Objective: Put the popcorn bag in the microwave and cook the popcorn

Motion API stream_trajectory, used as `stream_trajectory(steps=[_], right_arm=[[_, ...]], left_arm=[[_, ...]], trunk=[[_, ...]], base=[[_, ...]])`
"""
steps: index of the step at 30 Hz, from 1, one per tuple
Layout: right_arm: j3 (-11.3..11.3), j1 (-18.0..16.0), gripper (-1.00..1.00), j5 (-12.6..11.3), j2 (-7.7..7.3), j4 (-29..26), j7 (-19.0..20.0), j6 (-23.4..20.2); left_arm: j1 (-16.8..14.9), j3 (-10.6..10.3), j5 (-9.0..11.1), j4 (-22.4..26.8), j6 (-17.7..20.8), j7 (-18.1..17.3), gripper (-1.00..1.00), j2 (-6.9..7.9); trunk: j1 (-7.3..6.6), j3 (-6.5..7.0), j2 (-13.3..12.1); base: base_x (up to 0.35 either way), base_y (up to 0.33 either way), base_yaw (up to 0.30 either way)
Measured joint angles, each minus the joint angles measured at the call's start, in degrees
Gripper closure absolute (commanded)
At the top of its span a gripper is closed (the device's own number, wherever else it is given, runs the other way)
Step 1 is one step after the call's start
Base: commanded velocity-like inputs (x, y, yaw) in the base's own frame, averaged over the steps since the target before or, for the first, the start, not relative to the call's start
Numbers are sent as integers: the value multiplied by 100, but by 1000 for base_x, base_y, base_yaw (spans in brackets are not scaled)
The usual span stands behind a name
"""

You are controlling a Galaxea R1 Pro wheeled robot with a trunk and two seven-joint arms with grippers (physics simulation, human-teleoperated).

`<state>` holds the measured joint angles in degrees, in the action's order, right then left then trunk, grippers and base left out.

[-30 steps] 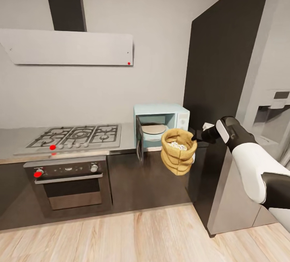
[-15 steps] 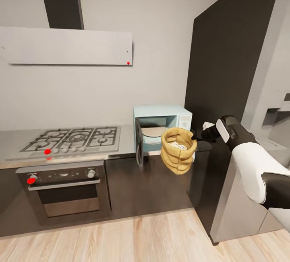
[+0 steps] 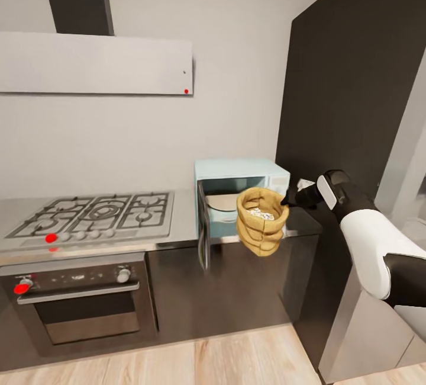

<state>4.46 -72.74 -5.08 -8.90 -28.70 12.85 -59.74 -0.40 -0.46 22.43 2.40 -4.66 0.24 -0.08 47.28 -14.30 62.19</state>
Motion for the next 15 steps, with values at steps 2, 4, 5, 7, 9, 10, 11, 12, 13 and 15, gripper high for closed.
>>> stream_trajectory(steps=[2, 4, 5, 7, 9, 10, 11, 12, 13, 15], right_arm=[[0, 0, 100, 1, 2, 0, 2, 0], [0, 0, 100, 0, 2, 0, 3, 0], [0, 0, 100, -3, 6, 0, 3, 0], [0, 0, 100, -2, 12, 0, 3, 0], [1, 0, 100, -18, 61, 0, 5, 0], [1, 0, 100, -14, 88, 0, 4, 0], [1, 0, 100, -10, 108, 0, 4, 0], [0, 0, 100, -7, 120, 0, 4, 0], [0, 0, 100, -6, 125, 0, 4, 0], [0, 0, 100, -4, 125, 0, 3, 0]], left_arm=[[0, 0, 0, 0, 0, 1, -100, 0], [0, 0, 0, 0, 0, 0, -100, 0], [0, 0, 0, 0, 0, 1, -100, 0], [0, 0, 0, 0, 0, 0, -100, 0], [0, -2, 0, 0, 0, 0, -100, 0], [0, -1, 0, 0, 0, 0, -100, 0], [0, -1, 0, 0, 0, 1, -100, 0], [0, -1, 0, 0, 0, 1, -100, 0], [0, 0, 0, 0, 0, 0, -100, 0], [0, 1, 0, 0, 0, 0, -100, 0]], trunk=[[0, 0, 0], [0, 0, 0], [0, 0, 0], [0, 0, 0], [0, 0, 0], [0, 0, 0], [0, 0, 0], [0, 0, 0], [1, 0, 0], [3, 0, 0]], base=[[322, 0, 0], [322, 0, 0], [322, 0, 0], [322, 0, 0], [322, 0, 0], [322, 0, 0], [320, 0, 0], [247, 0, 0], [127, 0, 0], [49, 0, 0]])
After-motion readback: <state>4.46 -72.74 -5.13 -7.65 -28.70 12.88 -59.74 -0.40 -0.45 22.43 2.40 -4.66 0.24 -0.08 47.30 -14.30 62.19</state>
